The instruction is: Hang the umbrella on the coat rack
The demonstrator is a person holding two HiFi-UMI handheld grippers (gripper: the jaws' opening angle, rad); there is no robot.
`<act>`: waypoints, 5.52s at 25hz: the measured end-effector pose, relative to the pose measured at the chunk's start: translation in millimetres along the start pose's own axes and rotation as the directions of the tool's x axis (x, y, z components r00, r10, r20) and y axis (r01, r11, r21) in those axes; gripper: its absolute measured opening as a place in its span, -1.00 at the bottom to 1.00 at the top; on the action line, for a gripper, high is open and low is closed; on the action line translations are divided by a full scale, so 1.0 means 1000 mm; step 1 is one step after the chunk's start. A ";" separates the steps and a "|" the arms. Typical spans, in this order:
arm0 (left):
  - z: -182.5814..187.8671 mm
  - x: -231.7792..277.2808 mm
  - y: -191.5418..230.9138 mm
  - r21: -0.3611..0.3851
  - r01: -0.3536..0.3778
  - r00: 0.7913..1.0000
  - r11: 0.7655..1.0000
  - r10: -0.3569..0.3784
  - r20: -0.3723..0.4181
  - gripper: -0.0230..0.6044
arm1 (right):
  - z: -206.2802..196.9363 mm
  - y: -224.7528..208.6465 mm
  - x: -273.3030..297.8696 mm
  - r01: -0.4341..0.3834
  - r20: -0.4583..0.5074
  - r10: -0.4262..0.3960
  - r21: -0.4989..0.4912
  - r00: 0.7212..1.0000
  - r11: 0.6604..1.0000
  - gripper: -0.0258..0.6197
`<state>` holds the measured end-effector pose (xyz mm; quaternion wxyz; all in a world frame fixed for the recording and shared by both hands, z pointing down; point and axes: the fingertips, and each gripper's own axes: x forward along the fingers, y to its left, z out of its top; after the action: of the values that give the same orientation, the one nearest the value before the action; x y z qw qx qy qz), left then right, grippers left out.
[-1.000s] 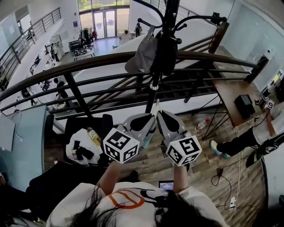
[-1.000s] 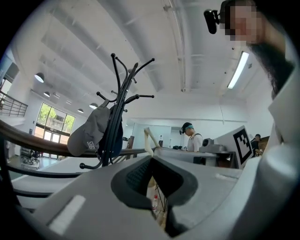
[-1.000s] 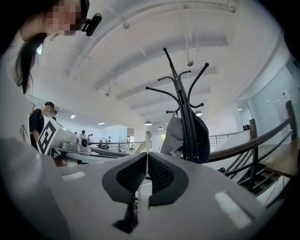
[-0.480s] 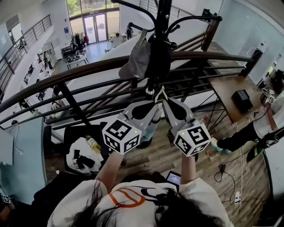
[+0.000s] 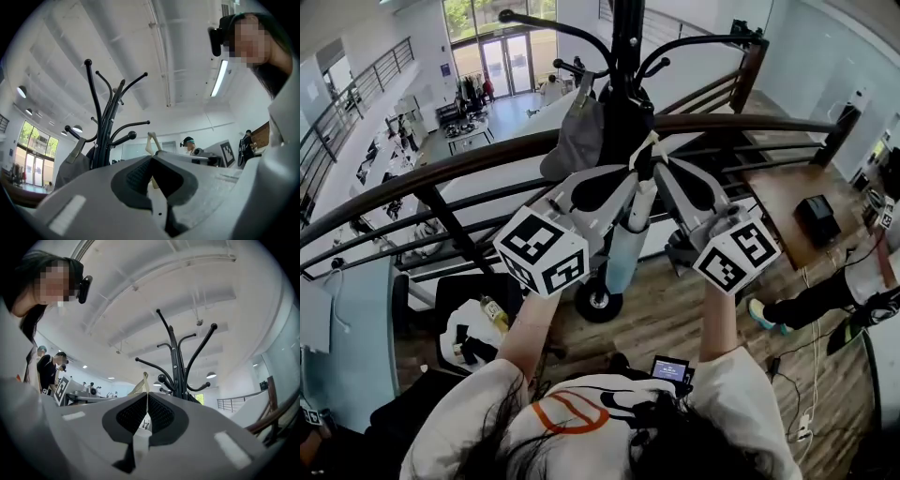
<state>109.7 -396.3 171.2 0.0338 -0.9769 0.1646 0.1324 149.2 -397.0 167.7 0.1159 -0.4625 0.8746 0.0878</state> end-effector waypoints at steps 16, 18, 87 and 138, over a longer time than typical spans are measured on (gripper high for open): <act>0.021 0.036 0.062 0.053 -0.128 0.990 0.990 0.124 0.068 -0.93 | 0.012 -0.048 0.060 -0.142 0.017 0.142 -0.010 0.990 0.990 -0.84; 0.022 0.035 0.068 0.048 -0.136 0.989 0.989 0.133 0.070 -0.93 | 0.009 -0.050 0.066 -0.155 0.016 0.155 -0.003 0.988 0.988 -0.84; -0.168 -0.102 0.049 -0.172 -0.217 0.942 0.961 0.160 -0.295 -0.80 | -0.178 0.023 0.009 0.081 -0.239 -0.021 0.242 0.971 0.967 -0.78; -0.240 -0.182 -0.261 -0.282 -0.268 0.880 0.921 0.115 -0.461 -0.80 | -0.210 0.184 -0.290 0.218 -0.450 -0.037 0.358 0.892 0.908 -0.76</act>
<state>89.4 -119.7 457.3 -0.1854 -0.9510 0.2401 -0.0602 129.0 -121.0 460.0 0.0160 -0.4944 0.8446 -0.2052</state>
